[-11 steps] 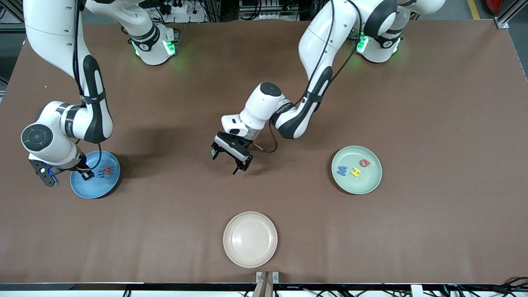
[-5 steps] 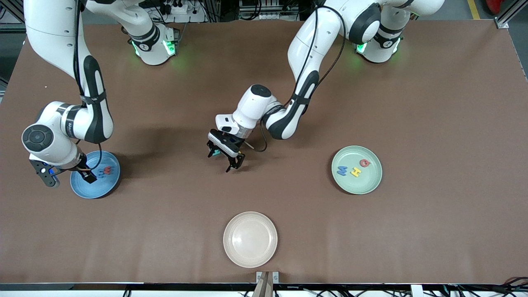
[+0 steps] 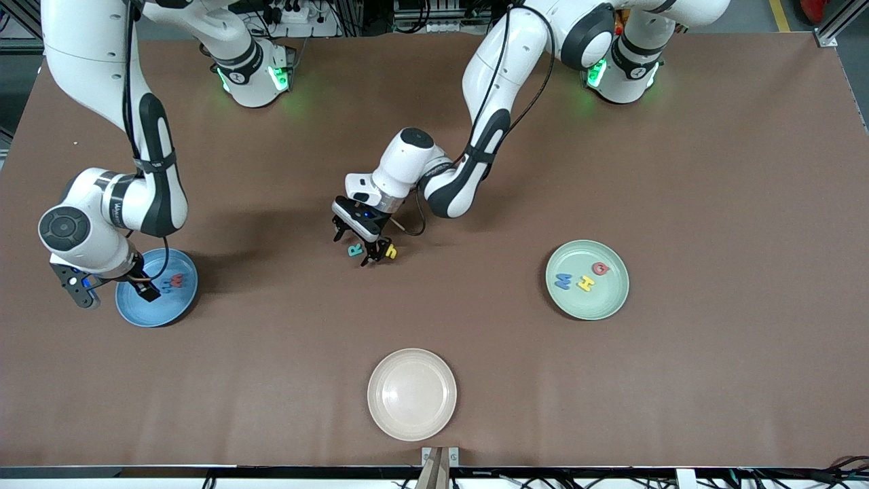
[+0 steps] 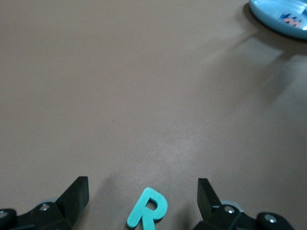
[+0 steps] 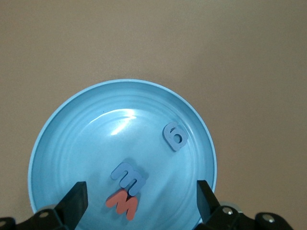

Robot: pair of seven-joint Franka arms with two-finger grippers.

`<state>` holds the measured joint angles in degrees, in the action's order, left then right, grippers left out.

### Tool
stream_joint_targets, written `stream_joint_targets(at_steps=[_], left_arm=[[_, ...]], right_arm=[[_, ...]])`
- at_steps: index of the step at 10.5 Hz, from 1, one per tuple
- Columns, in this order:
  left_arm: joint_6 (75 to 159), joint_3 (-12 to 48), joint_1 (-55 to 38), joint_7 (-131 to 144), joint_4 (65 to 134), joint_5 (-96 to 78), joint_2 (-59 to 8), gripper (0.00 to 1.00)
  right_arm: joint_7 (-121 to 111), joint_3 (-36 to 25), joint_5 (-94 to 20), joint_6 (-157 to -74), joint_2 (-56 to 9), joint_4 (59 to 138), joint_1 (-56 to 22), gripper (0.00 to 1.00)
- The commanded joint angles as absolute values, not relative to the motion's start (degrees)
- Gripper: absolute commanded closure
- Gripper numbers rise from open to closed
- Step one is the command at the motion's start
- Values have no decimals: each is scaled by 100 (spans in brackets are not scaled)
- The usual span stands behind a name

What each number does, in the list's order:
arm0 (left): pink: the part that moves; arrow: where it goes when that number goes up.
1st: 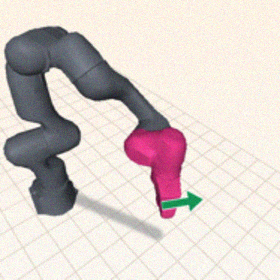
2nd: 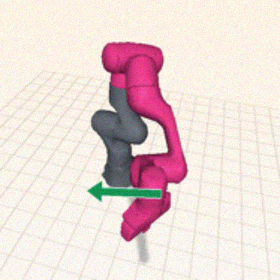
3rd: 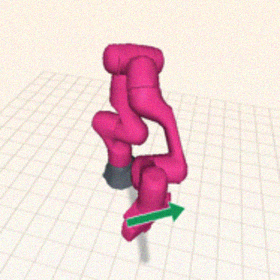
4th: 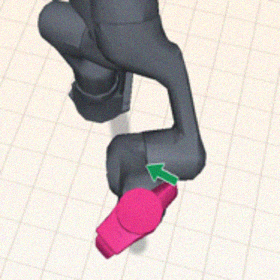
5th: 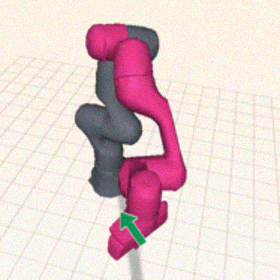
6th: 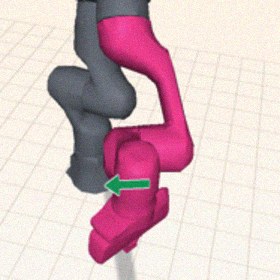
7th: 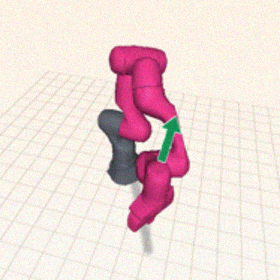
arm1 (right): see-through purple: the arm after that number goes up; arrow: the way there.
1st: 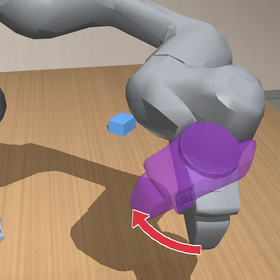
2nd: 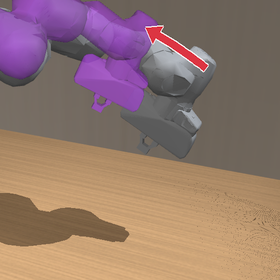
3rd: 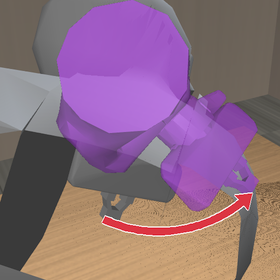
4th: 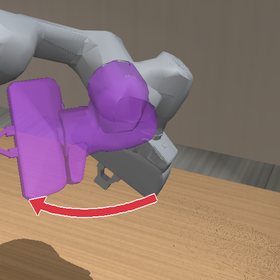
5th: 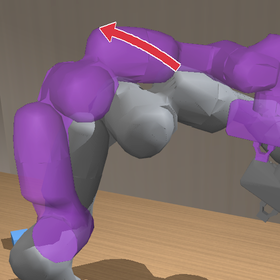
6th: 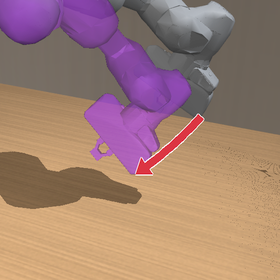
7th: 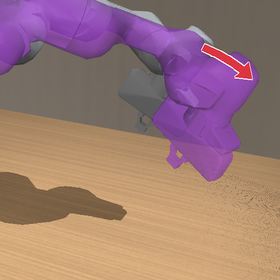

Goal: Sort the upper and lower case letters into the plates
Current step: 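Lower the left gripper over the teal R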

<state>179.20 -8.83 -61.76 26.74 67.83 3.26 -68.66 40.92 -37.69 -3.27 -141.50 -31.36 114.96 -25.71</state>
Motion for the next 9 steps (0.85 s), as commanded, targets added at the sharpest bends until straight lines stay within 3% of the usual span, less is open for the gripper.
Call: stream_joint_targets(at_steps=[1,4,6,7,9], left_arm=[[17965,-1081,-6223,2725,6583,246,-7101,0],[17965,-1072,-6231,2760,6583,246,-7101,0],[17956,-1107,-6231,2716,6583,255,-7163,20],[17947,-1116,-6240,2620,6583,281,-7172,26],[17939,-1143,-6240,2321,6592,281,-7189,26]], right_arm=[[4105,-3727,-211,-14115,-3173,11408,-2505,0],[4069,-3727,-211,-14124,-3173,11408,-2505,0],[4069,-3727,-211,-14115,-3173,11408,-2522,0],[4069,-3727,-211,-14115,-3173,11408,-2522,0],[4061,-3727,-211,-14115,-3173,11408,-2522,0]])
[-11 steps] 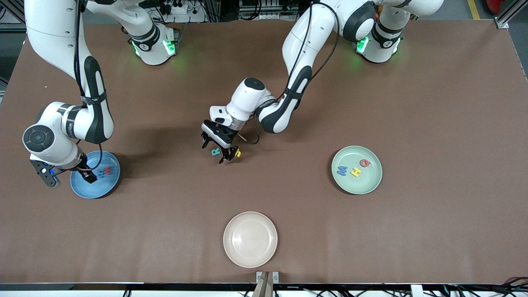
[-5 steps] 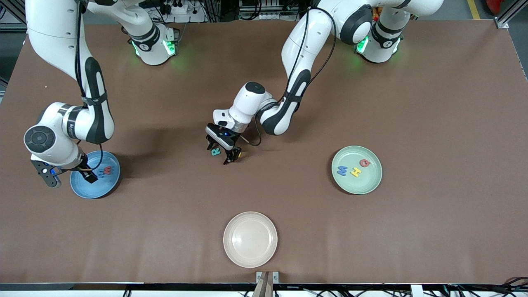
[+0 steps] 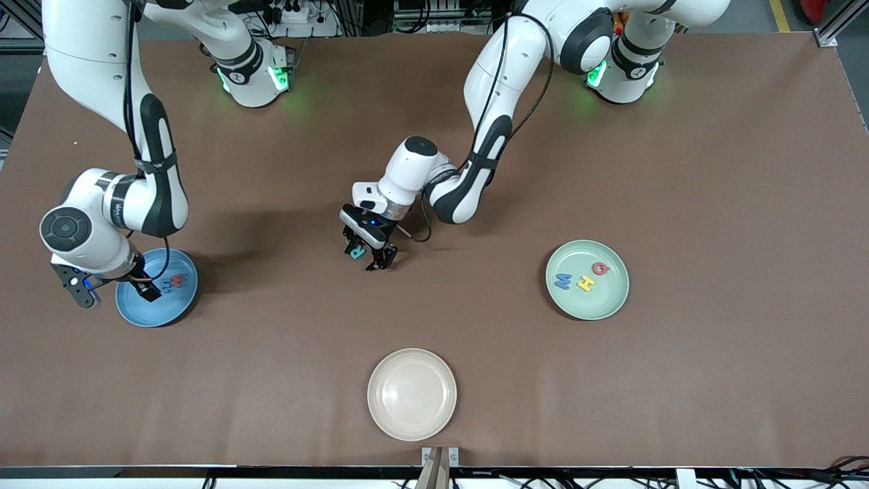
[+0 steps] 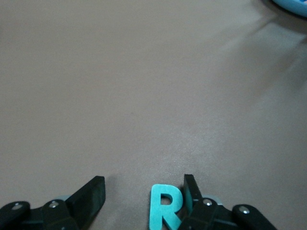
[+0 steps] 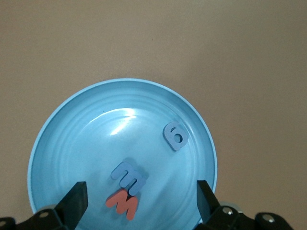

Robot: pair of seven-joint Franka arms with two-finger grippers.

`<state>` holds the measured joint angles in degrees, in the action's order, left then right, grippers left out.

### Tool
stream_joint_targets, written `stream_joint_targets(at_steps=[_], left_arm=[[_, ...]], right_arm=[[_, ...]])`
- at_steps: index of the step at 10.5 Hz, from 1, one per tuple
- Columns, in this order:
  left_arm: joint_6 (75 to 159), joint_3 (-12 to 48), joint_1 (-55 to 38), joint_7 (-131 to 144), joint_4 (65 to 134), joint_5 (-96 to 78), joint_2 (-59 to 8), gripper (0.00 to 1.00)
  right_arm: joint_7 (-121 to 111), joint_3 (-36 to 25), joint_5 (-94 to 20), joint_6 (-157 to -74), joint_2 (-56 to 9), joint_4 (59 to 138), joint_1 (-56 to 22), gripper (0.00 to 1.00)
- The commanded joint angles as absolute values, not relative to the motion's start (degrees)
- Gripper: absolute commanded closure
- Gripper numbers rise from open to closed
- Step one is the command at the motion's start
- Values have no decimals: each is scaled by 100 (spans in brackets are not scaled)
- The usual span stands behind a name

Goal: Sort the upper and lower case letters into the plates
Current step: 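Lower the left gripper over the teal R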

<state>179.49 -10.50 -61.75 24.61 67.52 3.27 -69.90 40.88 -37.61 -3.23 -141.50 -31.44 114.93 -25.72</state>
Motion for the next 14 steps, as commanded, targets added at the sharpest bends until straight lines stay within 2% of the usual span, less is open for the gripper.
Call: stream_joint_targets(at_steps=[1,9,11,13,14], left_arm=[[17930,-1143,-6284,2320,6592,273,-7207,26],[17763,-1090,-6504,2707,6706,237,-7110,27],[17763,-1107,-6495,2672,6767,290,-7041,39],[17763,-1107,-6495,2654,7109,299,-6874,41],[17763,-1116,-6495,2654,7119,299,-6873,53]], right_arm=[[4061,-3727,-211,-14115,-3173,11408,-2522,0],[4052,-3727,-211,-14115,-3173,11400,-2522,0],[4052,-3727,-211,-14115,-3173,11399,-2522,0],[4043,-3727,-202,-14115,-3173,11399,-2514,0],[4043,-3727,-202,-14115,-3164,11399,-2522,0]])
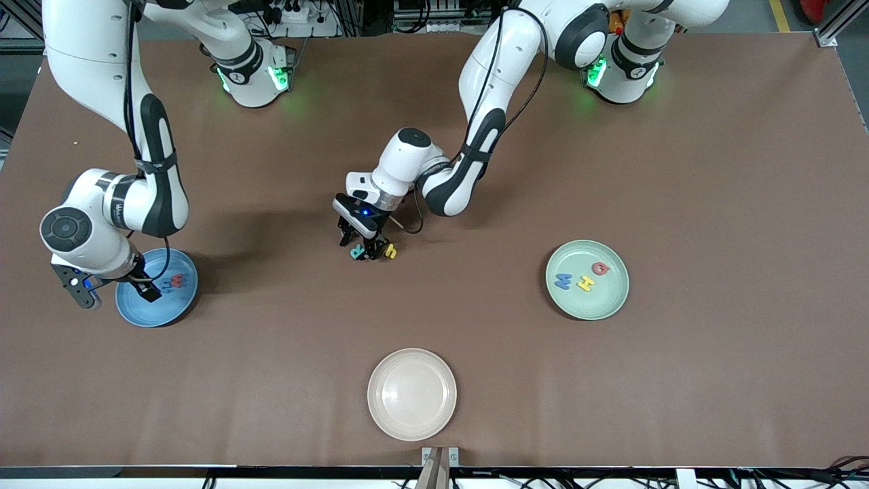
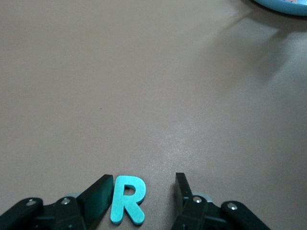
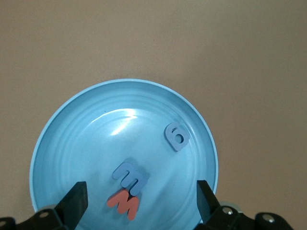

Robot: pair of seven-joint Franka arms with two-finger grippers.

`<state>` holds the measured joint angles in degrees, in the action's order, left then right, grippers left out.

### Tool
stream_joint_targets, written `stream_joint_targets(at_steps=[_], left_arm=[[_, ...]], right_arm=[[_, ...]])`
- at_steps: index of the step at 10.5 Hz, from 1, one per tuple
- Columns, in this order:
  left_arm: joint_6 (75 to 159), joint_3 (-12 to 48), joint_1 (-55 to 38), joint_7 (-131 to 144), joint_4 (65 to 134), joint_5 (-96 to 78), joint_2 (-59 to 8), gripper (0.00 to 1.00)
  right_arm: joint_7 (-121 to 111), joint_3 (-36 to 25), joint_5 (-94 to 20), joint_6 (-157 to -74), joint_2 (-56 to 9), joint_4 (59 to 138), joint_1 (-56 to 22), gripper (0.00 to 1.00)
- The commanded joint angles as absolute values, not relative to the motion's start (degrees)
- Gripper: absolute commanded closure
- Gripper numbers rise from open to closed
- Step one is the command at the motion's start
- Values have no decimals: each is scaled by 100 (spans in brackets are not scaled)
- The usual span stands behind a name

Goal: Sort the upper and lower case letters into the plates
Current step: 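Lower the left gripper over the teal R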

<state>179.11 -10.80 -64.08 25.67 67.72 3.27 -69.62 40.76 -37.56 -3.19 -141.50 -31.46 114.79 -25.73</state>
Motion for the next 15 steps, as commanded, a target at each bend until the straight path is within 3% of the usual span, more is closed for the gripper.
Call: stream_joint_targets(at_steps=[1,5,7,9,13,15], left_arm=[[17763,-1108,-6495,2654,7145,299,-6873,59],[17763,-1099,-6495,2672,7207,290,-6847,77],[17754,-1099,-6495,2672,7251,290,-6829,94],[17728,-1099,-6495,2663,7286,290,-6803,100],[16131,-1099,-6451,2593,7251,299,-6207,100],[15883,-1090,-6408,2401,7260,299,-6117,100]], right_arm=[[4043,-3727,-211,-14115,-3173,11399,-2522,0],[4052,-3727,-211,-14115,-3164,11399,-2549,0],[4061,-3727,-211,-14098,-3164,11399,-2575,0],[4095,-3727,-220,-14071,-3138,11391,-2601,0],[4806,-3700,-290,-14010,-3120,11364,-3198,0],[4816,-3551,-613,-14001,-3111,11321,-3234,0]])
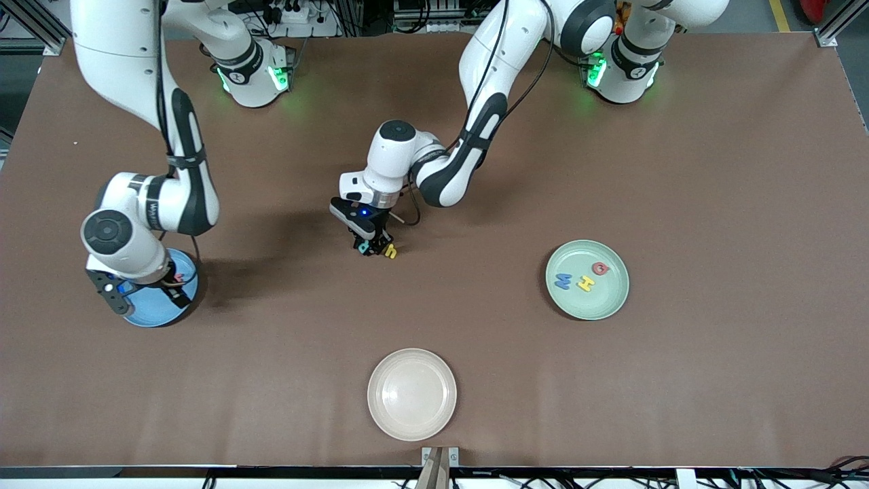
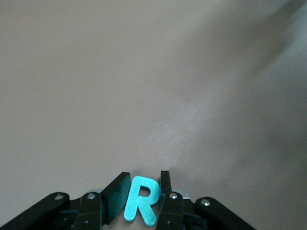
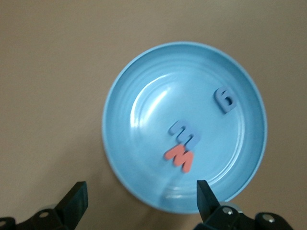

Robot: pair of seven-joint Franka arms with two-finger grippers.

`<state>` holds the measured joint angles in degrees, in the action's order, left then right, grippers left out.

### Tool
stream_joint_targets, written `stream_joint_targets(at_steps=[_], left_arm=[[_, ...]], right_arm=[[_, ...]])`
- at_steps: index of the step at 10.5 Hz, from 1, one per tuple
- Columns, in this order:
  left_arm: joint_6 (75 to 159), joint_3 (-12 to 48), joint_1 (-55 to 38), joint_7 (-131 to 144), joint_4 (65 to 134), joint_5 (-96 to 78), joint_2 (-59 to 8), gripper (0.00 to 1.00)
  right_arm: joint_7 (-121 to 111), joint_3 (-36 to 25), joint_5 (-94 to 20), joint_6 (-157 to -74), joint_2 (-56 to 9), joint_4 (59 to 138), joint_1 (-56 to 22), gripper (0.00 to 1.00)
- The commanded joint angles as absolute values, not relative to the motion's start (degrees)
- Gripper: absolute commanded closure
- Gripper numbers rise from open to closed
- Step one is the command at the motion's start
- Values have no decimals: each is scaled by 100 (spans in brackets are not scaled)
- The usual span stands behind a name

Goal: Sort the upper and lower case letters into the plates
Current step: 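Close the left gripper on the teal R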

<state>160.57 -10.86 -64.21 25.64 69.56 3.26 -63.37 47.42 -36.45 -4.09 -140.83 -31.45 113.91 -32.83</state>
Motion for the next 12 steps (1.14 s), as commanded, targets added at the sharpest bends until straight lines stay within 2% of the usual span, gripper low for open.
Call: stream_joint_targets(at_steps=[1,5,9,12], left_arm=[[15690,-1081,-6338,2252,7260,299,-6030,100],[15014,-1055,-6241,1969,7251,229,-5740,100],[14232,-792,-5847,1180,7286,202,-5398,100],[14036,-397,-4996,-39,7916,211,-4950,100]], right_arm=[[4825,-3446,-807,-14001,-3094,11259,-3234,0],[5177,-3164,-1230,-12966,-3103,10504,-3243,0],[5168,-2936,-1239,-12911,-3094,10477,-3261,0],[5159,-2909,-1562,-12911,-3102,10433,-3261,0]])
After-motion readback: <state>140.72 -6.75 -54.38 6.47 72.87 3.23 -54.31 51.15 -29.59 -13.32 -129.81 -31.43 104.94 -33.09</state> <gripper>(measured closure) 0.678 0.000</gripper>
